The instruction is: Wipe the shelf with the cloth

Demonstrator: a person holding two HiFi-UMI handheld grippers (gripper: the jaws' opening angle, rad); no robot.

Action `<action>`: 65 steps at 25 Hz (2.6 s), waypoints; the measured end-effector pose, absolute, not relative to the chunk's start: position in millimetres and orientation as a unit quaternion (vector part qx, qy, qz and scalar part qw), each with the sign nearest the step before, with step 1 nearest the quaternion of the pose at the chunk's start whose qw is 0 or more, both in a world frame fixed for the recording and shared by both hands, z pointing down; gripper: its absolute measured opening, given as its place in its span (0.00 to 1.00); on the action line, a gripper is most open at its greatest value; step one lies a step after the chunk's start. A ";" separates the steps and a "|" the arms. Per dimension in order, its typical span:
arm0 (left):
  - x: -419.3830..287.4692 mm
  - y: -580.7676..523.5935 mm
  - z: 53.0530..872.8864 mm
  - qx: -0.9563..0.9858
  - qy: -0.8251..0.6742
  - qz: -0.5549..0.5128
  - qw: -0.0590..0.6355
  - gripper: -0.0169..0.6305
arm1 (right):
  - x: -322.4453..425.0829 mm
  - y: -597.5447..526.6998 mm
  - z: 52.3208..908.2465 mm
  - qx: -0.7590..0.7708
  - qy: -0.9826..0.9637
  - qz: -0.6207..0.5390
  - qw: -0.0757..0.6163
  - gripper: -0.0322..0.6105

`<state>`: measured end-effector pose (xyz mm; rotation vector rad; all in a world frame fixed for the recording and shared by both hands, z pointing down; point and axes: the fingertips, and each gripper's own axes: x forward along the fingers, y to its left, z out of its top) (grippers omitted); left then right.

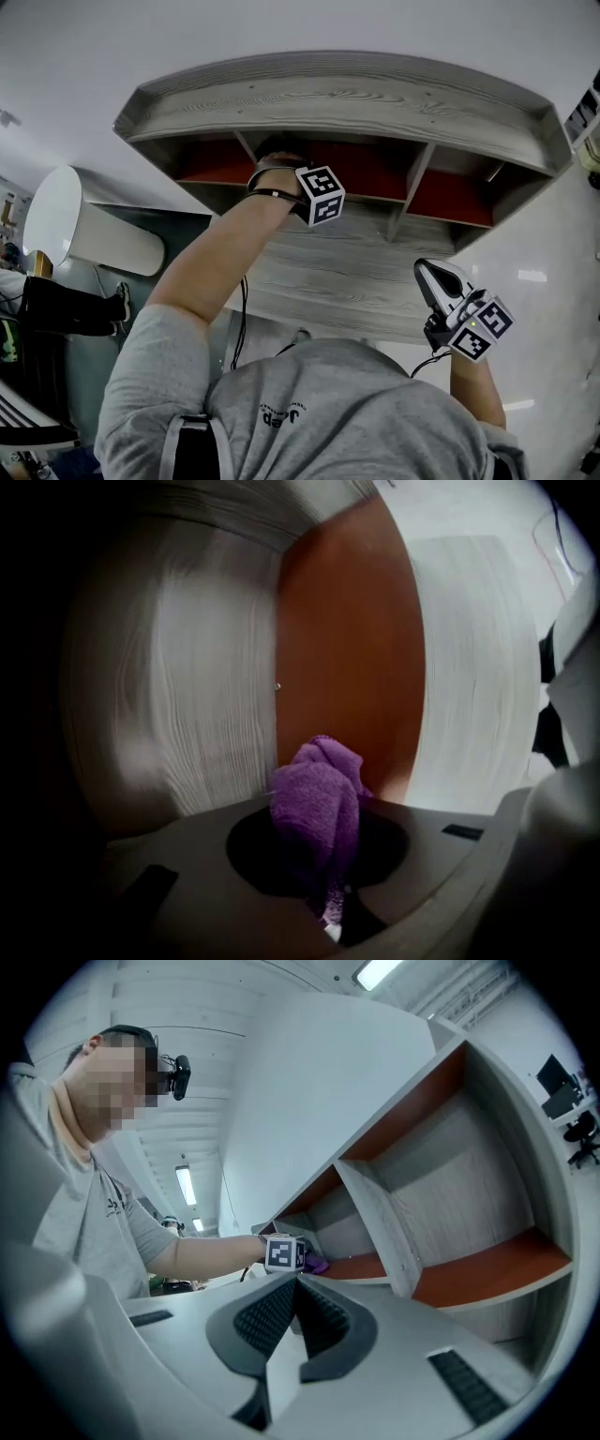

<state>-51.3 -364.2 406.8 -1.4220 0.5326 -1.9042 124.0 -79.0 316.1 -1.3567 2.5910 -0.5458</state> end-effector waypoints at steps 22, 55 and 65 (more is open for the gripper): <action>156.2 -259.8 386.3 -0.823 0.162 -0.471 0.273 0.14 | 209.4 -19.9 326.3 -0.505 0.835 -0.195 0.095 0.08; 143.6 -226.3 390.5 -0.860 0.275 -0.382 0.197 0.15 | 183.9 -24.1 302.4 -0.503 0.843 -0.177 0.070 0.08; 126.9 -218.8 375.2 -0.858 0.323 -0.359 0.177 0.14 | 221.9 -4.4 292.5 -0.477 0.860 -0.165 0.076 0.08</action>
